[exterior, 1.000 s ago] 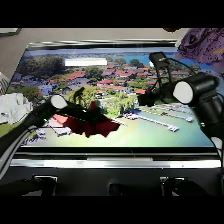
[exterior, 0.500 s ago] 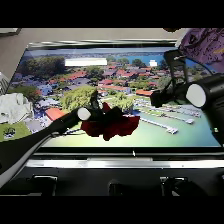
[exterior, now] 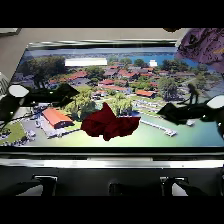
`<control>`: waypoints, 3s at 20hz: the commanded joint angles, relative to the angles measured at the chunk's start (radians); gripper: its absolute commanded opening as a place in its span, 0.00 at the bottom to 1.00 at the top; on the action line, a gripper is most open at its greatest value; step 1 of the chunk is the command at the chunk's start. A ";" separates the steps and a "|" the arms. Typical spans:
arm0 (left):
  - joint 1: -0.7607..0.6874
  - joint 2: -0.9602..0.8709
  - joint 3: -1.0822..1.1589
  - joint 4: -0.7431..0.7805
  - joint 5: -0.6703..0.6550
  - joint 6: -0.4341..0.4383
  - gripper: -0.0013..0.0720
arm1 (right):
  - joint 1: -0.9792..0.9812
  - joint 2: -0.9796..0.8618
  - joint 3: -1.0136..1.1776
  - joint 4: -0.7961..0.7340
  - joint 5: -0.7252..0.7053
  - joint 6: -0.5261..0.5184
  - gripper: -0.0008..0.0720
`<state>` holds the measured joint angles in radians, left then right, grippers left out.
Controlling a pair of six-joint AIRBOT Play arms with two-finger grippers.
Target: Fold the clothes and pants, and hang the long-sleeved shirts on hangers.
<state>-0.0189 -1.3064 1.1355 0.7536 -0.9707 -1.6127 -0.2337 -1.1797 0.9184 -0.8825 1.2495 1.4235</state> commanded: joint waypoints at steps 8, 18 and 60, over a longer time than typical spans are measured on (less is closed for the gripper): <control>0.137 0.018 0.001 -0.002 -0.084 0.020 0.85 | 0.307 -0.169 -0.270 0.292 -0.276 -0.178 0.74; 0.137 0.018 -0.002 0.037 -0.076 0.020 0.85 | 0.359 -0.278 -0.269 0.495 -0.338 -0.295 0.04; -0.269 -0.580 0.190 -0.204 0.088 0.278 0.32 | 0.356 -0.095 -0.269 0.343 -0.227 -0.185 0.05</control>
<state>-0.2832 -1.8862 1.3235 0.5480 -0.8646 -1.3354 0.1211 -1.2751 0.6479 -0.5400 1.0233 1.2388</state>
